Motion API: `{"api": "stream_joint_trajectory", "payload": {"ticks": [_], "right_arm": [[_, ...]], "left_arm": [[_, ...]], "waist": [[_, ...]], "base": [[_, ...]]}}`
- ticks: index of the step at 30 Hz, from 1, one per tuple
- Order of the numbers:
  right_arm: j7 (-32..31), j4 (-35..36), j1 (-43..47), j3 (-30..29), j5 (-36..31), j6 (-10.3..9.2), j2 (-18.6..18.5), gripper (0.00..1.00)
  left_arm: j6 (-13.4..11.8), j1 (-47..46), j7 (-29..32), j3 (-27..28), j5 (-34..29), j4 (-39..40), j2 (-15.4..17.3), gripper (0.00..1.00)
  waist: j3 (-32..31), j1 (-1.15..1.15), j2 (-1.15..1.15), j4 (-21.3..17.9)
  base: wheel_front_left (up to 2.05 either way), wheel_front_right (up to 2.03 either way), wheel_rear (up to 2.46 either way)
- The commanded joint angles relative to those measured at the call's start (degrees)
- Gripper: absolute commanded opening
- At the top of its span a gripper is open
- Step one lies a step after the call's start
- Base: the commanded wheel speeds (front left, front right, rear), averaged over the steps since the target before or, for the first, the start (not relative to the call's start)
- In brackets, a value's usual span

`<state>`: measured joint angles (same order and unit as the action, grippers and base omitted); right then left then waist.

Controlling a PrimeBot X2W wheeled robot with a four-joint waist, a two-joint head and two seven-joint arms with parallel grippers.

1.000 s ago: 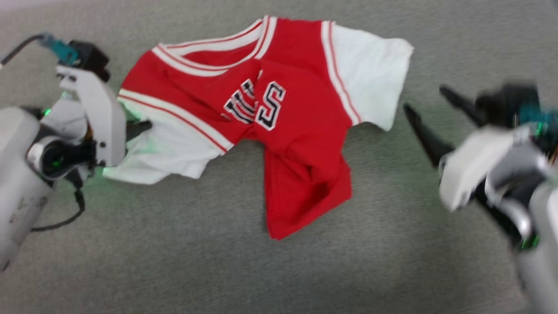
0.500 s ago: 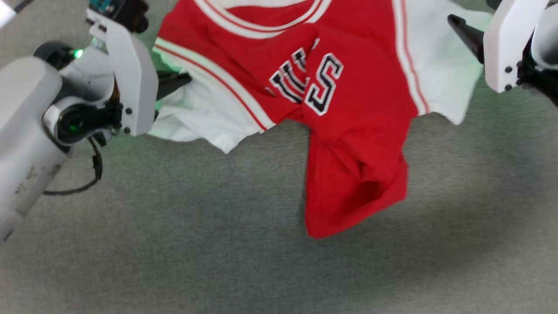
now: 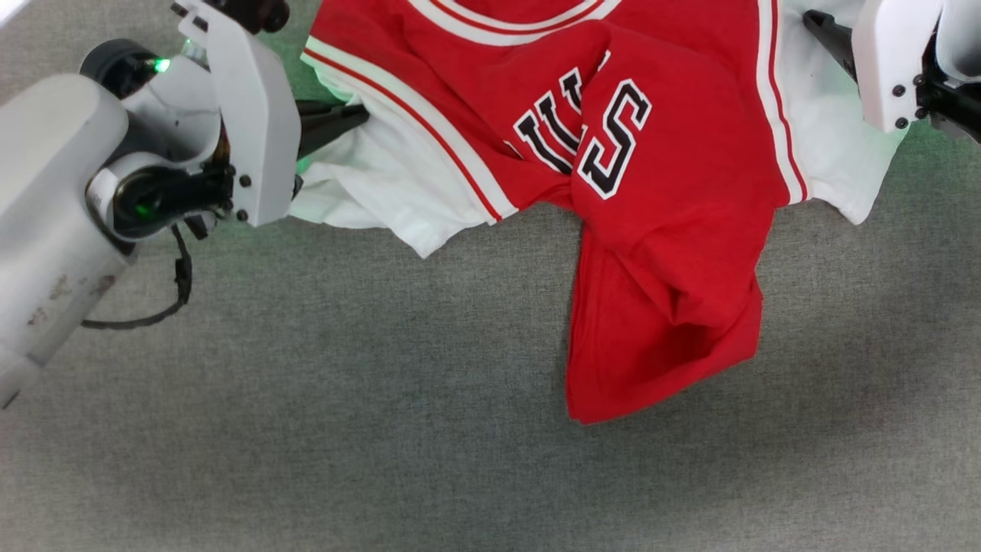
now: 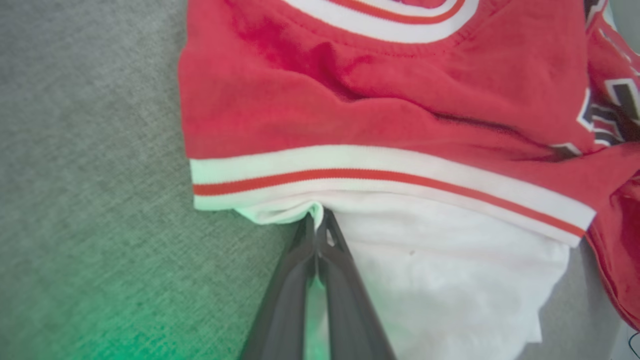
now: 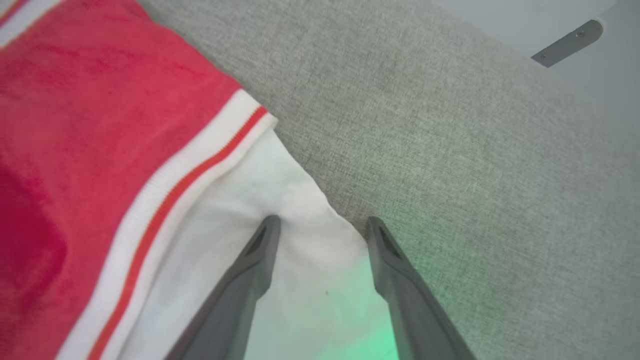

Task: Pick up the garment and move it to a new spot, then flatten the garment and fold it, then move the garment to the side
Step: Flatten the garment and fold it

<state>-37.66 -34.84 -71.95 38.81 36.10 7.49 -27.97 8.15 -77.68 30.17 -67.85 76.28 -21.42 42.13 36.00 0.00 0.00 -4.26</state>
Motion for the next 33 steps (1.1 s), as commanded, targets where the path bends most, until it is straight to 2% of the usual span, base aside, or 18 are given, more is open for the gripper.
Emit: {"api": "stream_joint_trajectory", "payload": {"ticks": [1, 9, 15, 18, 24, 33], "right_arm": [[-0.7, -1.97, 1.88, 2.08, 1.02, -0.01, -0.2, 0.0], [4.61, -4.92, 1.44, 1.69, 5.42, -0.03, -0.68, 0.0], [14.21, -7.17, 0.91, -3.67, 8.11, -0.03, 0.58, 0.0], [19.56, -9.83, -1.13, -6.64, 5.94, -0.03, 0.73, 0.0], [29.94, -17.08, -7.63, -14.72, 0.12, -0.03, 3.81, 0.0], [43.67, -29.44, -23.68, -27.43, -10.82, -0.03, 10.07, 0.0]], "left_arm": [[-1.19, 3.62, 1.13, -3.68, -0.11, -2.51, 1.31, 0.0], [-0.98, 3.81, -3.19, -4.37, 2.82, -2.9, -0.07, 0.0], [-0.72, 2.4, -11.74, -2.55, 3.97, -4.25, -1.05, 0.0], [-0.72, 1.12, -16.1, -1.62, 3.92, -5.69, -1.23, 0.0], [-0.72, -4.0, -22.77, 0.75, 3.52, -10.52, -2.59, 0.0], [-0.72, -20.52, -35.38, 5.62, -2.04, -24.59, -5.69, 0.0]], "waist": [[-0.12, 0.0, 0.0, -0.08], [-2.89, 0.0, 0.0, 0.4], [-5.87, 0.0, 0.0, 1.39], [-6.3, 0.0, 0.0, 1.69], [-5.39, 0.0, 0.0, 2.11], [-1.93, 0.0, 0.0, 1.57]], "base": [[0.0, 0.0, 0.0], [0.0, 0.0, 0.0], [0.0, 0.0, 0.0], [0.0, 0.0, 0.0], [0.0, 0.0, 0.0], [0.0, 0.0, 0.0]]}}
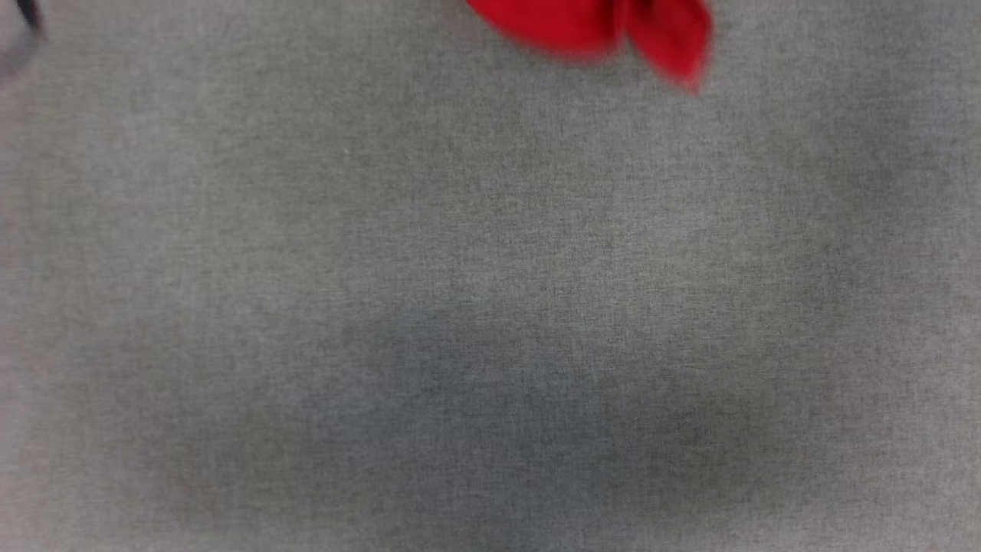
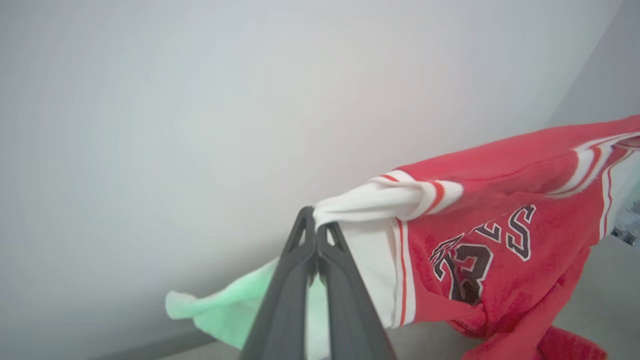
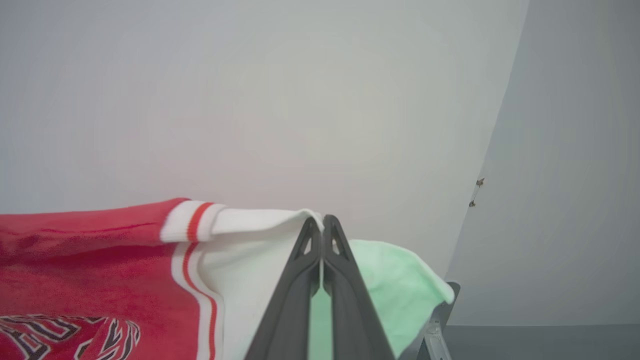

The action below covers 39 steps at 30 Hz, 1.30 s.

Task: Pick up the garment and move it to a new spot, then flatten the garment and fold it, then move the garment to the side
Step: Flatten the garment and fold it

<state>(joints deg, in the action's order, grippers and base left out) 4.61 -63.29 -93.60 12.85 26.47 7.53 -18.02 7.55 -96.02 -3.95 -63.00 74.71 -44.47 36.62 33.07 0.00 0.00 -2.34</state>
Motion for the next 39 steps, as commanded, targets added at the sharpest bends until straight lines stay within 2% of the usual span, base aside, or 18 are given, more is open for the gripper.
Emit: {"api": "stream_joint_trajectory", "payload": {"ticks": [1, 5, 10, 13, 18, 25, 29, 32, 35, 39], "right_arm": [[2.66, -2.14, -3.76, -2.71, -2.04, -0.08, 0.68, 0.0], [7.15, -5.34, -10.39, -6.92, -5.6, -0.08, 2.72, 0.0], [9.41, -7.39, -15.56, -10.87, -8.83, -0.08, 4.34, 0.0], [9.53, -8.12, -16.54, -11.64, -9.85, -0.08, 4.51, 0.0], [8.37, -9.37, -14.73, -10.93, -12.22, -0.08, 5.49, 0.0], [3.84, -8.63, -7.3, -6.46, -10.61, -0.08, 7.46, 0.0], [0.13, -4.23, 0.64, -1.43, -6.75, -0.08, 8.23, 0.0], [-4.03, 1.9, 8.66, 2.79, -2.72, -0.08, 7.14, 0.0], [-9.02, 10.66, 18.1, 5.87, 1.9, -0.08, 3.91, 0.0], [-16.54, 24.78, 32.06, 7.08, 7.3, -0.07, -1.79, 0.0]], "left_arm": [[-0.13, -4.0, -2.43, 1.4, -0.67, -3.1, -0.6, 0.0], [-0.14, -11.49, -7.76, 3.0, -2.52, -7.84, -2.16, 0.0], [-0.13, -17.07, -10.71, 5.16, -3.2, -10.04, -3.6, 0.0], [-0.13, -17.17, -10.83, 4.97, -3.36, -10.02, -3.9, 0.0], [-0.13, -13.16, -11.11, 4.19, -1.67, -6.89, -2.39, 0.0], [-0.13, 0.24, -11.26, 4.21, 3.63, 2.23, 2.35, 0.0], [-0.12, 10.55, -11.22, 5.29, 4.54, 8.4, 5.11, 0.0], [-0.12, 19.84, -11.22, 8.24, 5.45, 12.85, 6.31, 0.0], [-0.12, 30.14, -11.12, 12.08, 5.66, 16.93, 6.01, 0.0], [-0.12, 42.78, -11.13, 15.48, 5.13, 21.46, 6.17, 0.0]], "waist": [[1.26, 0.0, 0.0, -0.44], [1.77, 0.0, 0.0, -0.61], [1.36, 0.0, 0.0, -0.39], [1.02, 0.0, 0.0, -0.2], [0.49, 0.0, 0.0, 0.12], [-1.07, 0.0, 0.0, 0.77], [-2.9, 0.0, 0.0, 1.07], [-4.77, 0.0, 0.0, 1.07], [-6.81, 0.0, 0.0, 1.33], [-9.02, 0.0, 0.0, 1.69]], "base": [[0.0, 0.0, 0.0], [0.0, 0.0, 0.0], [0.0, 0.0, 0.0], [0.0, 0.0, 0.0], [0.0, 0.0, 0.0], [0.0, 0.0, 0.0], [0.0, 0.0, 0.0], [0.0, 0.0, 0.0], [0.0, 0.0, 0.0], [0.0, 0.0, 0.0]]}}
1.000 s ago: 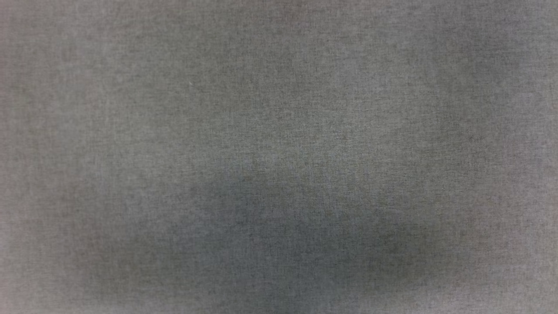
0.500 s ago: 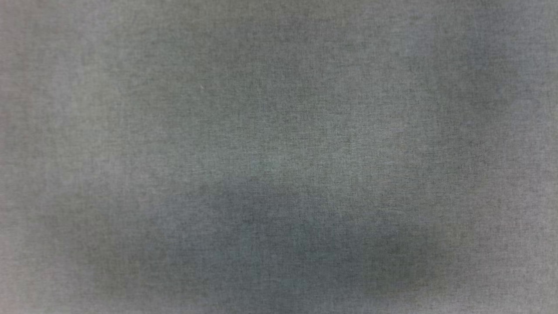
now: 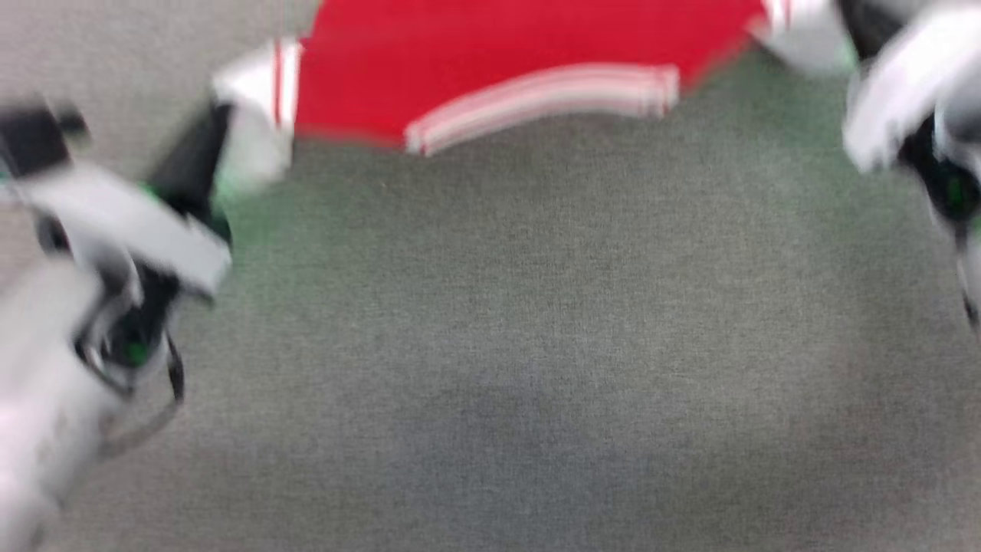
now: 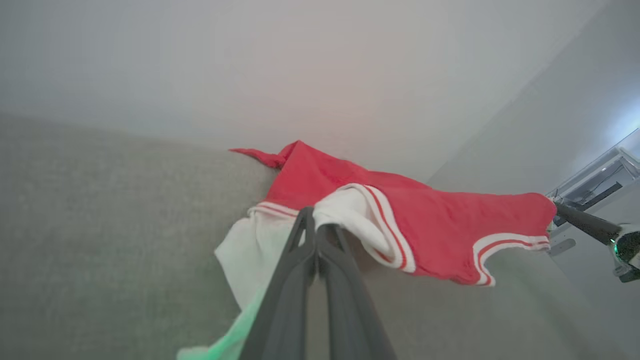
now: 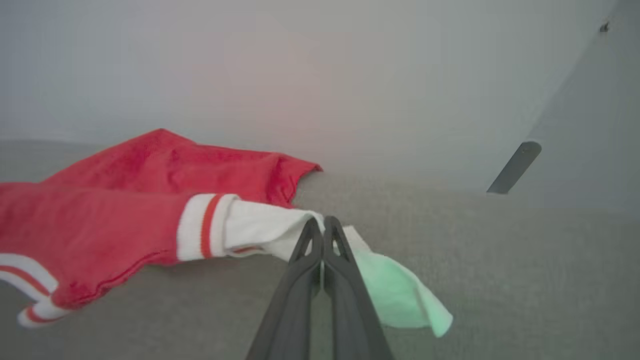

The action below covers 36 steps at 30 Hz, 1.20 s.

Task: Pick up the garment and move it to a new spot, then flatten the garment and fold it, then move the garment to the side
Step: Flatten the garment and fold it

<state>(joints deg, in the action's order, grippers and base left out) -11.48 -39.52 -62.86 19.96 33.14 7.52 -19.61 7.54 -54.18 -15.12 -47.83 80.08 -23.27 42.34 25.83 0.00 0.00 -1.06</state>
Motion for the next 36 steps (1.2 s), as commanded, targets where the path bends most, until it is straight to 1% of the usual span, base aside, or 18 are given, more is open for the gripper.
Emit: {"api": "stream_joint_trajectory", "payload": {"ticks": [1, 4, 6, 9, 12, 17, 21, 26, 33, 36], "right_arm": [[-2.15, 4.7, 4.99, -0.63, 1.21, -0.06, -1.74, 0.0], [-6.74, 15.02, 15.79, -4.15, 2.49, -0.06, -4.21, 0.0], [-9.62, 21.64, 22.61, -7.06, 2.07, -0.06, -4.33, 0.0], [-14.58, 31.57, 32.2, -11.63, -0.04, -0.06, -3.36, 0.0], [-20.17, 40.77, 40.66, -15.4, -1.75, -0.06, -1.13, 0.0], [-28.13, 53.1, 51.7, -19.9, -3.84, -0.05, 2.17, 0.0], [-32.86, 59.66, 58.61, -22.33, -3.97, -0.06, 4.19, 0.0], [-36.95, 65.72, 65.96, -24.37, -3.6, -0.06, 5.33, 0.0], [-40.93, 72.25, 73.2, -27.33, -3.02, -0.06, 6.64, 0.0], [-41.87, 73.76, 74.4, -28.0, -2.68, -0.06, 7.12, 0.0]], "left_arm": [[-0.11, 3.74, 0.04, 1.08, -0.65, 1.22, 0.4, 0.0], [-0.11, 10.91, 0.04, 3.36, -0.93, 3.87, -0.11, 0.0], [-0.11, 15.03, 0.04, 4.49, -1.35, 5.54, -0.14, 0.0], [-0.11, 20.32, 0.04, 6.11, -1.96, 7.71, 0.02, 0.0], [-0.11, 25.11, 0.04, 6.64, -1.91, 9.89, 0.52, 0.0], [-0.11, 32.05, 0.04, 5.72, -1.81, 14.0, 2.5, 0.0], [-0.11, 37.35, 0.04, 6.17, -0.7, 17.09, 4.66, 0.0], [-0.15, 44.06, 0.04, 7.81, -0.73, 22.09, 8.09, 0.0], [-2.41, 53.31, 0.04, 11.29, -1.05, 29.96, 12.27, 0.0], [-3.68, 55.1, 0.04, 12.46, -1.75, 32.85, 13.35, 0.0]], "waist": [[-2.29, 0.0, 0.0, 0.52], [-3.72, 0.0, 0.0, 0.71], [-4.64, 0.0, 0.0, 0.76], [-5.84, 0.0, 0.0, 0.66], [-6.79, 0.0, 0.0, 0.31], [-8.12, 0.0, 0.0, -0.11], [-9.1, 0.0, 0.0, -0.04], [-9.67, 0.0, 0.0, 0.23], [-9.59, 0.0, 0.0, 0.68], [-9.11, 0.0, 0.0, 0.76]], "base": [[0.0, 0.0, 0.0], [0.0, 0.0, 0.0], [0.0, 0.0, 0.0], [0.0, 0.0, 0.0], [0.0, 0.0, 0.0], [0.0, 0.0, 0.0], [0.0, 0.0, 0.0], [0.0, 0.0, 0.0], [0.0, 0.0, 0.0], [0.0, 0.0, 0.0]]}}
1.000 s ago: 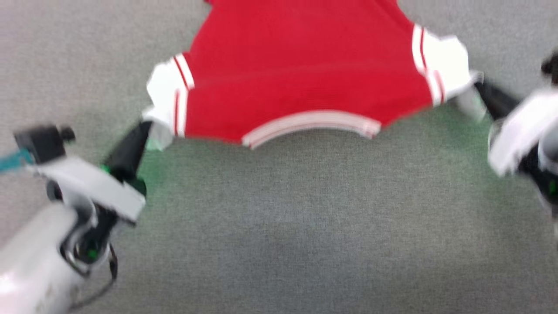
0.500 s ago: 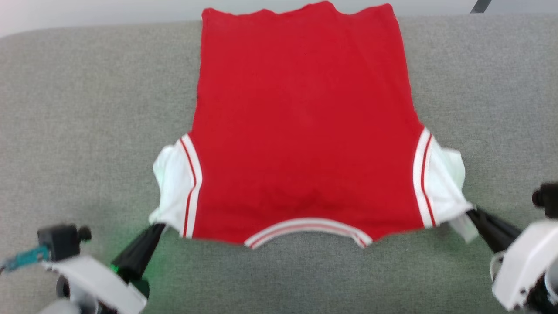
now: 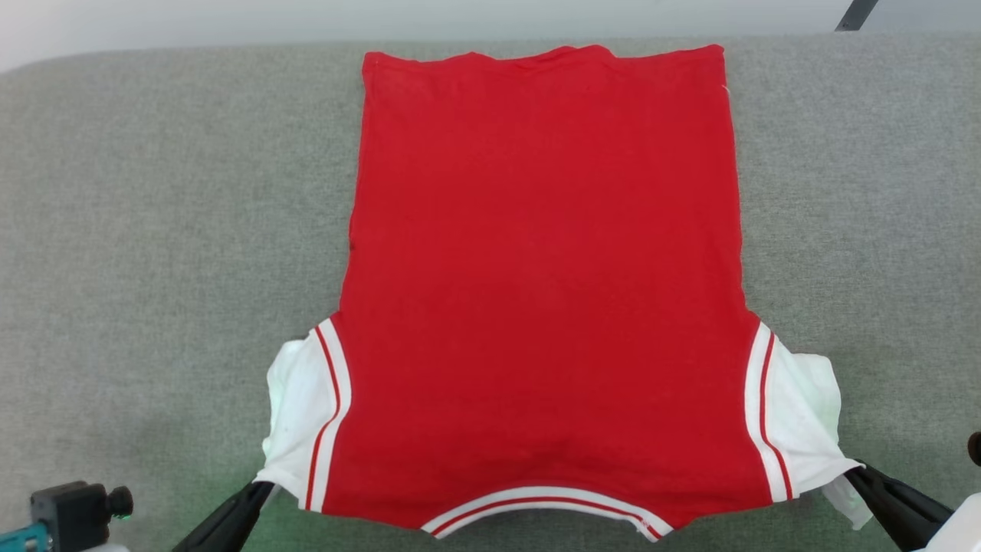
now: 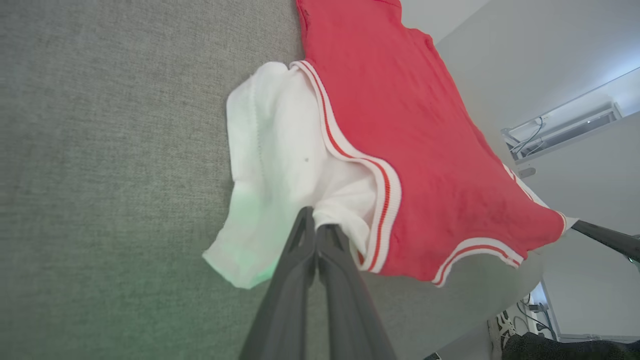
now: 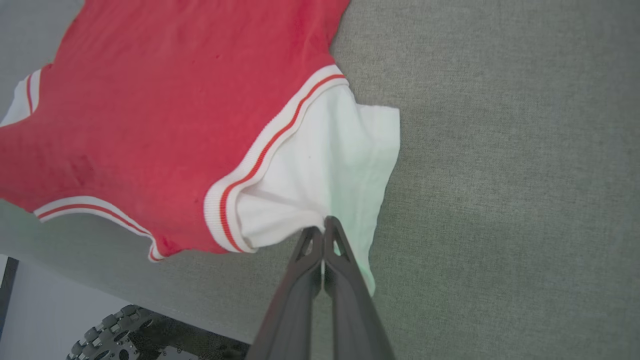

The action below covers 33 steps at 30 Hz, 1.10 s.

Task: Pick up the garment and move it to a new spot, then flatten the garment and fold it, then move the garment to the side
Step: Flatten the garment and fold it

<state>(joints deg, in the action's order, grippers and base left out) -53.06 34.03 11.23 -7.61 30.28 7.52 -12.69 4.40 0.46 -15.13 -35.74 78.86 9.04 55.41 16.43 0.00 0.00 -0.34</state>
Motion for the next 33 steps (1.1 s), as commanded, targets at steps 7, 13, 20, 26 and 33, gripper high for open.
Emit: {"api": "stream_joint_trajectory", "payload": {"ticks": [7, 13, 20, 26, 33], "right_arm": [[-0.45, -4.43, -2.09, 3.41, -0.62, -0.06, -1.7, 0.0], [1.7, -12.27, -5.03, 8.84, -0.46, -0.05, -4.79, 0.0], [5.77, -21.23, -6.58, 13.19, 0.32, -0.07, -6.39, 0.0], [9.09, -26.92, -7.53, 16.07, -0.25, -0.08, -6.72, 0.0], [12.33, -30.6, -8.72, 18.47, 0.0, -0.14, -6.57, 0.34]], "left_arm": [[-0.77, -2.78, 2.22, -1.31, -2.7, -0.46, -2.38, 0.0], [0.37, -6.22, 4.89, -4.15, -4.17, -6.65, -6.25, 0.0], [1.84, -9.21, 6.21, -6.75, -5.92, -14.44, -9.96, 0.0], [2.29, -10.68, 5.89, -7.68, -6.06, -18.77, -11.72, 0.0], [2.68, -11.75, 5.36, -8.74, -5.72, -20.69, -12.48, 0.0]], "waist": [[1.09, 0.0, 0.0, -0.13], [2.07, 0.0, 0.0, -0.14], [2.93, 0.0, 0.0, 0.46], [3.34, 0.0, 0.0, 0.58], [3.06, 0.0, 0.0, 0.09]], "base": [[0.0, 0.0, 0.0], [0.0, 0.0, 0.0], [0.0, 0.0, 0.0], [0.0, 0.0, 0.0], [0.0, 0.0, 0.0]]}}
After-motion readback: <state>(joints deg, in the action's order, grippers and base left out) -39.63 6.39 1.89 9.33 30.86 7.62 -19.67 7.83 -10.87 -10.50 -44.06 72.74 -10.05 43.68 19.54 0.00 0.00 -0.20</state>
